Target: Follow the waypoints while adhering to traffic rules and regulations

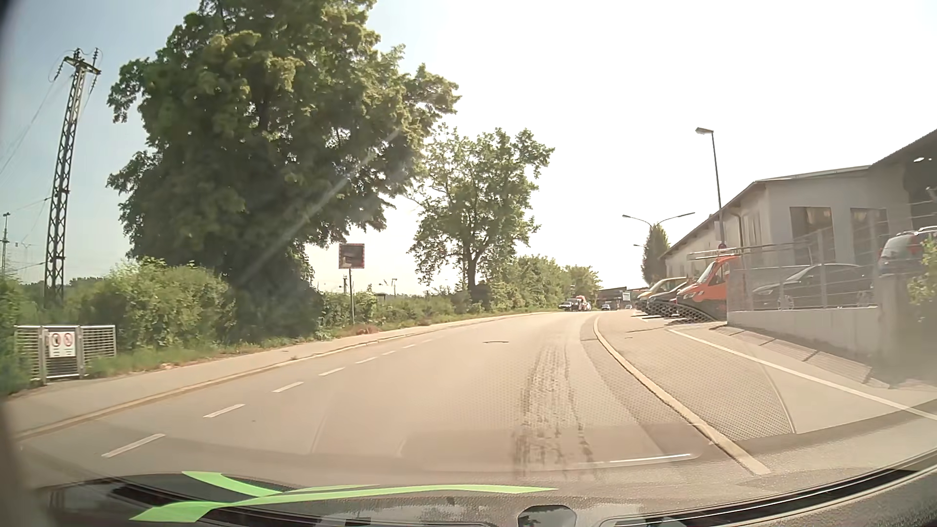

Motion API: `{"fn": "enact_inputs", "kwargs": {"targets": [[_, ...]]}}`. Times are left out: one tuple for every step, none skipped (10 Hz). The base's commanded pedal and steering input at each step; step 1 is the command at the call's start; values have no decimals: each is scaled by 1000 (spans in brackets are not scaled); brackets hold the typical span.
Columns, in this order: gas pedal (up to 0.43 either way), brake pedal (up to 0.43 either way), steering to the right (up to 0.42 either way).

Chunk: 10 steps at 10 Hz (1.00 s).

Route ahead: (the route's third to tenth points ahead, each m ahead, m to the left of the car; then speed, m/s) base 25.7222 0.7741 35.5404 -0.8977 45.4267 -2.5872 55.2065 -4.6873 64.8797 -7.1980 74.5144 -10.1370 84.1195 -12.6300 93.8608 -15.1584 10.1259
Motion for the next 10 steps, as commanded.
{"fn": "enact_inputs", "kwargs": {"targets": [[67, 0, 19], [47, 0, 19], [8, 0, 19], [0, 0, 20], [0, 0, 21], [0, 0, 21], [0, 0, 21], [0, 0, 21], [0, 0, 22], [0, 0, 23]]}}
